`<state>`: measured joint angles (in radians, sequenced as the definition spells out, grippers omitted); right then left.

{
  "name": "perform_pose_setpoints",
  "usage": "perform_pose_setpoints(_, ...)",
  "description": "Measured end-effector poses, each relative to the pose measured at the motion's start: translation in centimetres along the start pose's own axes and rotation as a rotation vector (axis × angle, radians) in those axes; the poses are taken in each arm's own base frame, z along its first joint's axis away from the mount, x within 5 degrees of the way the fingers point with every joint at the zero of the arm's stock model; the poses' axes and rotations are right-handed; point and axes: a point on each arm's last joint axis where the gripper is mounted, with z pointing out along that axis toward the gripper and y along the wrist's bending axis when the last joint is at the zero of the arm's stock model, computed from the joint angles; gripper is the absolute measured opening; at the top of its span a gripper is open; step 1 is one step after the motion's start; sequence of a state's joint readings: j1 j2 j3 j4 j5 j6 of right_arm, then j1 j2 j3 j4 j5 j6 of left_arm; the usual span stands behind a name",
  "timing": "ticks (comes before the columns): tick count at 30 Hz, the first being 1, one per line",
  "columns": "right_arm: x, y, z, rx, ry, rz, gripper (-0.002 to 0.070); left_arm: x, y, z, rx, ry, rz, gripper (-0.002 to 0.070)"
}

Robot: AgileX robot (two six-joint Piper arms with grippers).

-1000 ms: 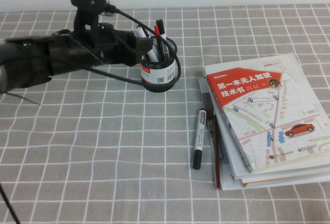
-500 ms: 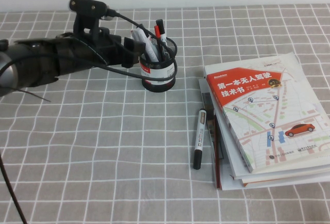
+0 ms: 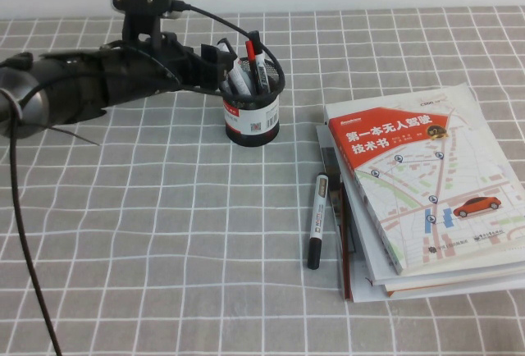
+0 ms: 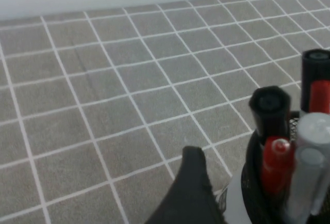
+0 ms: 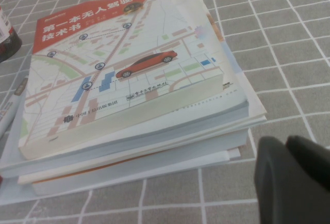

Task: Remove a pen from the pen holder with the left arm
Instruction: 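Take a marker out of the pen holder and lay it on the table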

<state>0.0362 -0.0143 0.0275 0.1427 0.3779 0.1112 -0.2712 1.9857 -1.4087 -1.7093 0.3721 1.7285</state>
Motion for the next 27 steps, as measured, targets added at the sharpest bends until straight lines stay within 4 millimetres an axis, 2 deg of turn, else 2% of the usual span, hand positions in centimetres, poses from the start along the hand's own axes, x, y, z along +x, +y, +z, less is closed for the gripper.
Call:
perform_pose_setpoints(2, 0.0, 0.0, 0.0, 0.0, 0.0, 0.0, -0.0013, 0.2, 0.1, 0.4, 0.0, 0.005, -0.035, 0.051)
perform_pose_setpoints(5, 0.0, 0.0, 0.0, 0.0, 0.0, 0.0, -0.0013, 0.5, 0.2, 0.6, 0.0, 0.011, -0.065, 0.0429)
perform_pose_setpoints(10, 0.0, 0.0, 0.0, 0.0, 0.0, 0.0, -0.0013, 0.3, 0.0, 0.6, 0.026, 0.005, -0.077, 0.0197)
perform_pose_setpoints(13, 0.0, 0.0, 0.0, 0.0, 0.0, 0.0, -0.0013, 0.3, -0.4, 0.6, 0.066, 0.0, -0.079, 0.0102)
perform_pose_setpoints(27, 0.0, 0.0, 0.0, 0.0, 0.0, 0.0, -0.0013, -1.8, -1.2, 0.4, 0.149, -0.063, -0.057, 0.0095)
